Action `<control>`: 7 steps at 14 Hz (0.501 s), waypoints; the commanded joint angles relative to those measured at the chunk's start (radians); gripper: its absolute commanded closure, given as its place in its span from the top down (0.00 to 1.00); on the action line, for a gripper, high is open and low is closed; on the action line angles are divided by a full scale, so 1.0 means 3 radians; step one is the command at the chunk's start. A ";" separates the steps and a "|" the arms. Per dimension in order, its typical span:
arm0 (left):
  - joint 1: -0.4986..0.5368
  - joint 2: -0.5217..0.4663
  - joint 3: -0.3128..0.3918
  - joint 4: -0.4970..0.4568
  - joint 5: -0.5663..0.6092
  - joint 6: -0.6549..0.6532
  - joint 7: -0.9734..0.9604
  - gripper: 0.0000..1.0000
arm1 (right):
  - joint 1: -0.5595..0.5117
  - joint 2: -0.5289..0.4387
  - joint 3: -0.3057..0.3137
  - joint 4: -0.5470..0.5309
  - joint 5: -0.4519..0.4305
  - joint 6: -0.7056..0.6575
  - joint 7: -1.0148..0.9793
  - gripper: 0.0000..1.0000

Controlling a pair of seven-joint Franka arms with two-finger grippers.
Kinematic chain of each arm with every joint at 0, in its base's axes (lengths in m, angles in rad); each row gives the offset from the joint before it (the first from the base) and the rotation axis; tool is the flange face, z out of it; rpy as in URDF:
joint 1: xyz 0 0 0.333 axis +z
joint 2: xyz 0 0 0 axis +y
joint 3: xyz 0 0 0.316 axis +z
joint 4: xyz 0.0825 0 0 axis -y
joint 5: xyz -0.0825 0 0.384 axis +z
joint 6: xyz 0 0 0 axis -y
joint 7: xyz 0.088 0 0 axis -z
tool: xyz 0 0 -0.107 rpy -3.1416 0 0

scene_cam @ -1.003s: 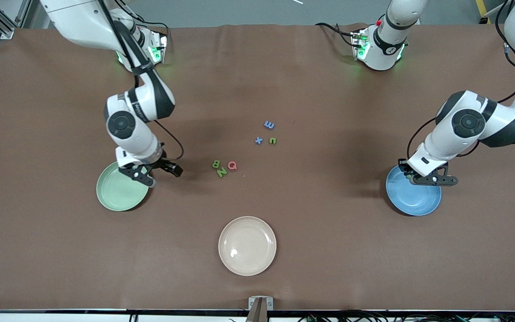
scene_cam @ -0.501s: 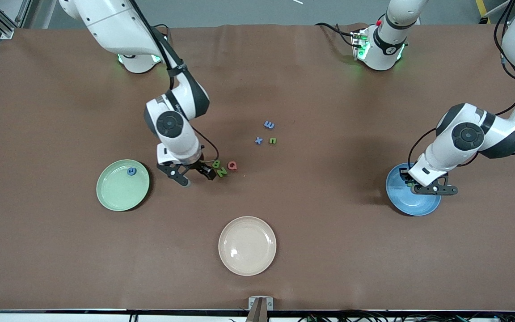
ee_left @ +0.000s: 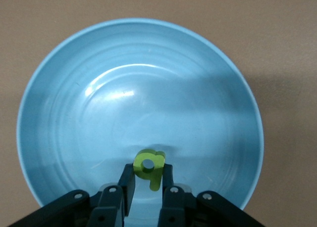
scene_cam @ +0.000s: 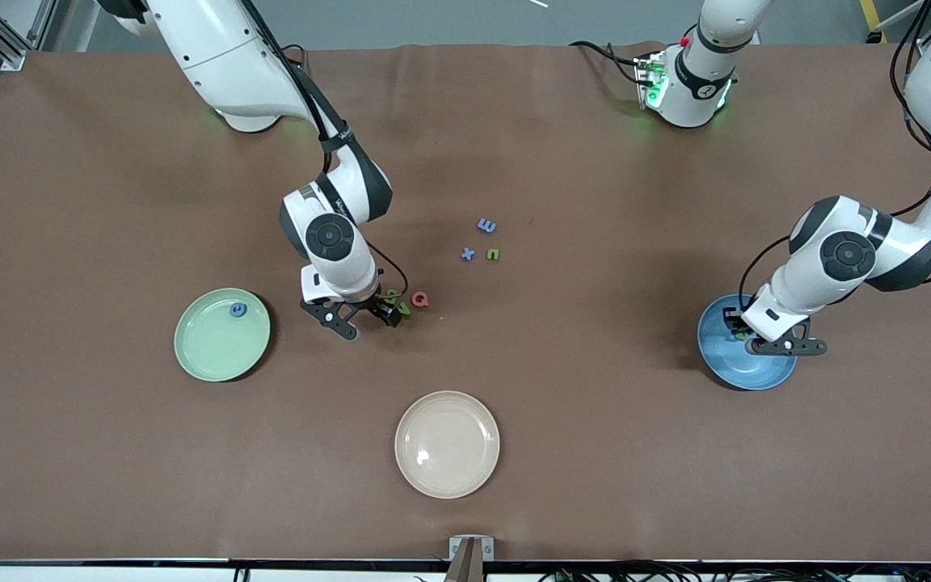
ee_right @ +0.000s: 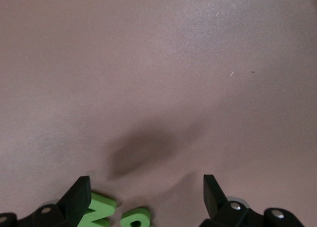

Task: Sort upper and lower case letters into plates
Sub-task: 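Release the q on the blue plate while the right gripper returns to letters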

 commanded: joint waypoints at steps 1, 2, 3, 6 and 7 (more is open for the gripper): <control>-0.0005 0.0065 0.0060 0.0003 0.0069 0.0093 0.0018 0.25 | 0.0010 -0.0020 -0.0007 -0.0083 -0.0132 0.0025 -0.0044 1.00; -0.0005 0.0065 0.0066 0.0003 0.0074 0.0093 0.0018 0.28 | 0.0010 -0.0014 -0.0007 -0.0088 -0.0153 0.0035 -0.0044 1.00; -0.0005 0.0065 0.0066 0.0003 0.0074 0.0093 0.0018 0.34 | 0.0010 -0.0009 -0.0007 -0.0118 -0.0163 0.0065 -0.0044 1.00; -0.0005 0.0045 0.0066 -0.0002 0.0069 0.0078 -0.0043 0.77 | 0.0061 -0.0014 -0.0007 -0.0216 -0.0164 0.0203 -0.0024 1.00; -0.0005 0.0030 0.0051 -0.0032 0.0069 0.0062 -0.0048 1.00 | 0.0082 -0.0014 -0.0007 -0.0226 -0.0164 0.0204 -0.0008 1.00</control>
